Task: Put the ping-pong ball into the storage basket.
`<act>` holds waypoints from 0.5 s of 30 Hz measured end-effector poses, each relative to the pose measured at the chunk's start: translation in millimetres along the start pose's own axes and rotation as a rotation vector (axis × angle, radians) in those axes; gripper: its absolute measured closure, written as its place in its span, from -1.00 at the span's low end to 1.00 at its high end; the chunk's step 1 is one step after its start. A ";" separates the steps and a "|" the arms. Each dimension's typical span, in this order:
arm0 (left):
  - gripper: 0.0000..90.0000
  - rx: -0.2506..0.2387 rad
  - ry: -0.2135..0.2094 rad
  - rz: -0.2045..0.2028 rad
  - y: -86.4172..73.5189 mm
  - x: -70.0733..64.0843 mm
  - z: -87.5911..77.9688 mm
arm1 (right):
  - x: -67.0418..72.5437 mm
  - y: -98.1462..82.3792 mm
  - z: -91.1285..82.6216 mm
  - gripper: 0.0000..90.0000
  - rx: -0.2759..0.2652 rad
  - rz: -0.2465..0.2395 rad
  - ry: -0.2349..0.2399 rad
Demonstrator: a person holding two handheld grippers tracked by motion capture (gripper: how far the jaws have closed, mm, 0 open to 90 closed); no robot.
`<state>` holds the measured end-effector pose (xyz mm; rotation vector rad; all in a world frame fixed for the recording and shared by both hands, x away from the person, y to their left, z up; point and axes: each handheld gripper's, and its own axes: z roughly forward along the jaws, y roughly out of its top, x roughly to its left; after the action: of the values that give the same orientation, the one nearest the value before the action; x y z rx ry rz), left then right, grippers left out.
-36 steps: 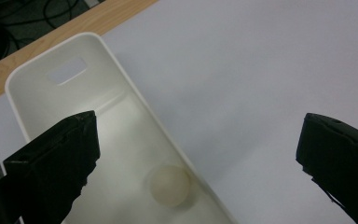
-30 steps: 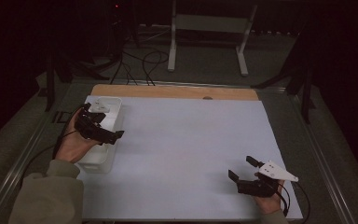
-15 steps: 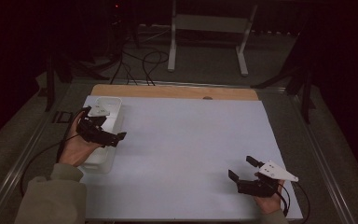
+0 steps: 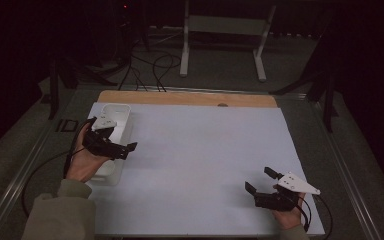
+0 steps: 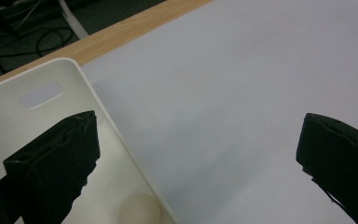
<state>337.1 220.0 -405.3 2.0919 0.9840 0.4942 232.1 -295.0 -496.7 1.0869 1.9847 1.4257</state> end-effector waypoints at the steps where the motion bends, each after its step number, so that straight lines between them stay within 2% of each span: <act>1: -0.99 -0.006 0.000 -0.001 -0.6 -0.3 0.0 | -0.1 0.0 0.1 -0.84 -0.001 0.000 0.001; 7: -0.99 -0.039 -0.005 -0.008 -2.6 -2.6 0.2 | -0.8 -0.6 0.0 -0.84 -0.001 0.000 -0.002; 15: -0.99 -0.051 -0.013 -0.001 -4.5 -8.1 2.3 | -1.2 -0.3 -0.4 -0.84 -0.006 0.002 -0.001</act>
<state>331.2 214.5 -410.4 2.0469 0.9554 0.4994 232.4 -296.2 -496.8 1.0867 1.9778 1.4307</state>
